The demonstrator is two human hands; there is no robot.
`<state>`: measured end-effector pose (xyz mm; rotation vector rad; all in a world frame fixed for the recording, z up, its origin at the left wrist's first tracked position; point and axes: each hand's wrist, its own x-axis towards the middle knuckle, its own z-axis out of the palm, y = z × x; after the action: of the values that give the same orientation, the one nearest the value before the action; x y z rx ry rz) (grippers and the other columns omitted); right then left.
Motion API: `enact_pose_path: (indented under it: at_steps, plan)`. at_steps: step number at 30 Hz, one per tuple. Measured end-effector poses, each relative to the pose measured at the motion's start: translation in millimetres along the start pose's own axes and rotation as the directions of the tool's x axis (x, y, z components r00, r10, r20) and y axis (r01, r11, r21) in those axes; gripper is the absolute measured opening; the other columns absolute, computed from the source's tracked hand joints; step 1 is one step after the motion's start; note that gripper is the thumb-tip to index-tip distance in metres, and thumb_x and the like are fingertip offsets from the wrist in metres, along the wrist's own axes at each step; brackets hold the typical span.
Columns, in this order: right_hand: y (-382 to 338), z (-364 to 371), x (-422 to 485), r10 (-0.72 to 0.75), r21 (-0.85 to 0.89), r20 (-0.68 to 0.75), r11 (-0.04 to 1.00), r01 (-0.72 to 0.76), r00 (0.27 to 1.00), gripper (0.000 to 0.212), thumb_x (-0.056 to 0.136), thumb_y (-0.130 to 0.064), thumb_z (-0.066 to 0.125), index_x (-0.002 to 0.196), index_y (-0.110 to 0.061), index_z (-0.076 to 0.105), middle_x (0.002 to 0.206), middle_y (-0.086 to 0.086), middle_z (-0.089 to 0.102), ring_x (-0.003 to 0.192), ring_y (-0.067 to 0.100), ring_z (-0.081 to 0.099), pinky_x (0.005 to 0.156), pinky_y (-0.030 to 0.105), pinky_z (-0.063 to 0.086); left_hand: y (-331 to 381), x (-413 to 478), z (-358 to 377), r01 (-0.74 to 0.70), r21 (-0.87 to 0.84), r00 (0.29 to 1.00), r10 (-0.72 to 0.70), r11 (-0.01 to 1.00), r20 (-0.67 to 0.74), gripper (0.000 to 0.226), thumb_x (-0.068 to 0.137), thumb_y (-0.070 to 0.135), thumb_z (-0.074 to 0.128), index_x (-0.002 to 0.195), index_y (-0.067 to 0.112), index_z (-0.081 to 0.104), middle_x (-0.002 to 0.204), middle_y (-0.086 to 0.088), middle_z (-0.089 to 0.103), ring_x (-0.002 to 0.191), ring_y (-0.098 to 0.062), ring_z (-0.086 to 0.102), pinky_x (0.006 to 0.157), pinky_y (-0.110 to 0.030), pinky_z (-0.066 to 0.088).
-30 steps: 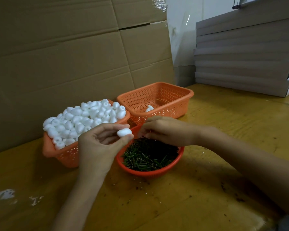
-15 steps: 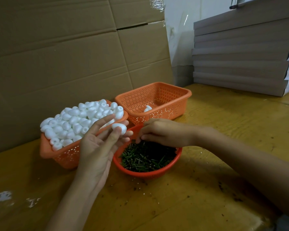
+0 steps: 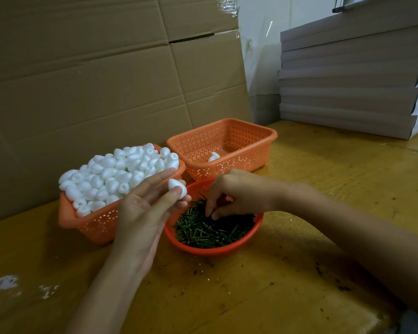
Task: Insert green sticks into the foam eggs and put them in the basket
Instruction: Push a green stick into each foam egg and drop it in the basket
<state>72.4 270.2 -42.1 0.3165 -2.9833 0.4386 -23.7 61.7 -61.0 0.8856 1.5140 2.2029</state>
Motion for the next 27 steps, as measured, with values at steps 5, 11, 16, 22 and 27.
enact_pose_path:
  at_steps: [5, 11, 16, 22, 27]
  plan:
    - [-0.7, 1.7, 0.2, 0.019, -0.027, -0.002, 0.999, -0.019, 1.0, 0.02, 0.095, -0.024, 0.075, 0.114, -0.029, 0.08, 0.115, -0.014, 0.076, 0.106, 0.003, 0.066, 0.093, 0.019, 0.049, 1.6, -0.6, 0.7, 0.017, -0.006, 1.0, -0.017, 1.0, 0.021, 0.027, 0.078, 0.014, 0.081, 0.105, 0.016, 0.08, 0.114, -0.02, 0.079, 0.094, -0.031, 0.08, 0.076, -0.024, 0.063]
    - [0.1, 4.1, 2.0, 0.024, 0.0, -0.022, 1.0, -0.024, 0.999, 0.02, 0.093, -0.022, 0.077, 0.112, -0.028, 0.08, 0.112, -0.015, 0.076, 0.102, 0.0, 0.067, 0.09, 0.016, 0.049, 1.2, -1.3, 5.0, 0.025, 0.023, 1.0, -0.025, 0.999, -0.008, 0.021, 0.079, 0.014, 0.078, 0.099, 0.017, 0.083, 0.111, -0.018, 0.08, 0.095, -0.033, 0.08, 0.078, -0.025, 0.064]
    - [0.6, 5.8, 2.3, 0.012, 0.003, -0.038, 1.0, -0.012, 0.999, 0.019, 0.092, -0.023, 0.077, 0.11, -0.028, 0.081, 0.11, -0.015, 0.077, 0.101, 0.001, 0.068, 0.089, 0.017, 0.05, -0.2, -1.9, 6.1, 0.0, 0.116, 1.0, 0.002, 0.993, -0.016, 0.027, 0.073, 0.022, 0.087, 0.099, 0.021, 0.082, 0.111, -0.012, 0.081, 0.096, -0.033, 0.08, 0.082, -0.026, 0.063]
    - [1.6, 6.7, 1.8, 0.008, 0.042, -0.046, 0.999, -0.006, 0.999, 0.017, 0.092, -0.02, 0.079, 0.107, -0.026, 0.081, 0.105, -0.015, 0.077, 0.099, -0.002, 0.067, 0.084, 0.006, 0.045, -0.6, -1.1, 5.4, 0.003, 0.123, 1.0, -0.001, 0.992, -0.011, 0.026, 0.075, 0.016, 0.086, 0.101, 0.02, 0.082, 0.108, -0.013, 0.08, 0.1, -0.034, 0.08, 0.082, -0.025, 0.063]
    - [2.0, 7.7, 2.5, 0.008, 0.044, -0.052, 0.999, -0.005, 0.999, 0.016, 0.091, -0.02, 0.079, 0.106, -0.026, 0.081, 0.104, -0.015, 0.077, 0.098, -0.001, 0.068, 0.084, 0.008, 0.046, 0.6, -0.6, 4.7, 0.046, 0.047, 0.999, -0.046, 0.998, -0.01, 0.025, 0.079, 0.012, 0.08, 0.104, 0.013, 0.08, 0.106, -0.014, 0.079, 0.103, -0.035, 0.079, 0.082, -0.025, 0.063]
